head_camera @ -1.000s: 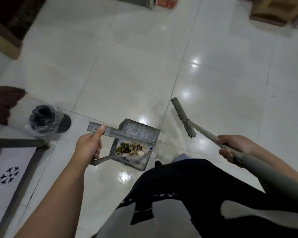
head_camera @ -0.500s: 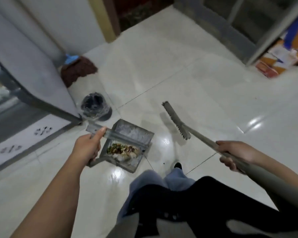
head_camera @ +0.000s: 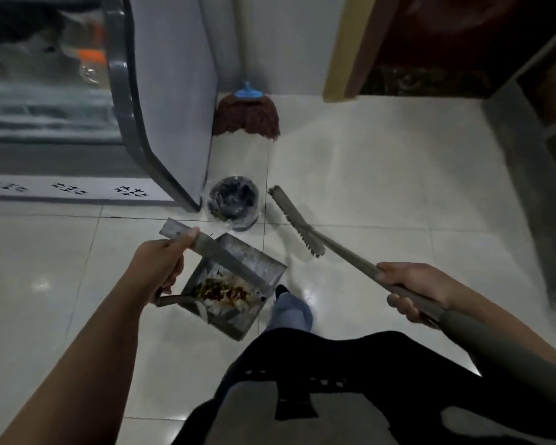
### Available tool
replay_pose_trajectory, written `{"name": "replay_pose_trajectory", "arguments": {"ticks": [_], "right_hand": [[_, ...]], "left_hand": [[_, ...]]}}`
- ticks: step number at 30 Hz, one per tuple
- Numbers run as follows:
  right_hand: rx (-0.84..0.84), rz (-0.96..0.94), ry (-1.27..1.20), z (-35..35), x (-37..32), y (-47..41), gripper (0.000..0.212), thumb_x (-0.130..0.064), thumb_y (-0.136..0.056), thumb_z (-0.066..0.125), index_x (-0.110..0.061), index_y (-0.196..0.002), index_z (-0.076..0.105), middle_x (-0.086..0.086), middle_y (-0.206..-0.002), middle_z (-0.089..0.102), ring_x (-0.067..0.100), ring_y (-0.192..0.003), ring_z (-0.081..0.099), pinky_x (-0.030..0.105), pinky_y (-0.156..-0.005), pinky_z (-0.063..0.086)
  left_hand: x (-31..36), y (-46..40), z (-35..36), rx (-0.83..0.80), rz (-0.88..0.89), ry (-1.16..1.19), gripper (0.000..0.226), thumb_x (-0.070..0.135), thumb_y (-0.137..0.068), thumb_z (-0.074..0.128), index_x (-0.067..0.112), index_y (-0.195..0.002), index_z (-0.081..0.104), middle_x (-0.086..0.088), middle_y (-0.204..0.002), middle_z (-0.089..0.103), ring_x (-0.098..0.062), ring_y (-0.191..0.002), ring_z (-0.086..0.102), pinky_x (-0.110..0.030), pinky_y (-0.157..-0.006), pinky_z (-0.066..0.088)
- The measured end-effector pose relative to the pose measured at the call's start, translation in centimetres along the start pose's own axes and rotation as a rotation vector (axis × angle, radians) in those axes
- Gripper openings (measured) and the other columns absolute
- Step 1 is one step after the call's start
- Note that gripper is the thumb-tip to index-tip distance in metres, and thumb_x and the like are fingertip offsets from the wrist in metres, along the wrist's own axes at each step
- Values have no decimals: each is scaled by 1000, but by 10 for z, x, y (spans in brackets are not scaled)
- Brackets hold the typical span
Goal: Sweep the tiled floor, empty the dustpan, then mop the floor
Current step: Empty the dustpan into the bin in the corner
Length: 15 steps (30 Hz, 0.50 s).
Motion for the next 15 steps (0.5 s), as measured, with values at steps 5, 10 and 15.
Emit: {"name": "replay_pose_trajectory", "arguments": {"ticks": [5,10,15], "right_hand": [[-7,-11,113,-5,-90,-13,13,-15,-95,48,-28,-94,51,5,-49,38,9,-23,31,9,-30,28],[-32,-28,185,-11,-161,-33,24,-11,-96,47,-29,-112,47,6,-44,38,10,-20,31,8,-28,28],[-63,-39,301,-27,-239,-69,22,-8,-96,45,-24,-111,49,5,-33,38,10,-18,30,7,-27,27]], "left_hand": [[57,-39,-4,-43,-84,6,57,59,-81,56,13,-53,40,6,-32,32,-8,-27,26,-15,-33,23],[123,-85,-13,-100,-106,51,61,61,-80,56,19,-39,39,6,-32,32,-9,-27,25,-16,-32,24],[195,-144,-11,-105,-155,65,68,61,-80,56,19,-31,36,3,-30,31,-12,-25,26,-14,-30,26]]}}
Point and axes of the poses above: each hand's wrist, its own y-axis away from the middle knuckle, its own z-axis out of the palm, x = y × z, the point moved 3 cm from there along -y, towards the middle knuckle
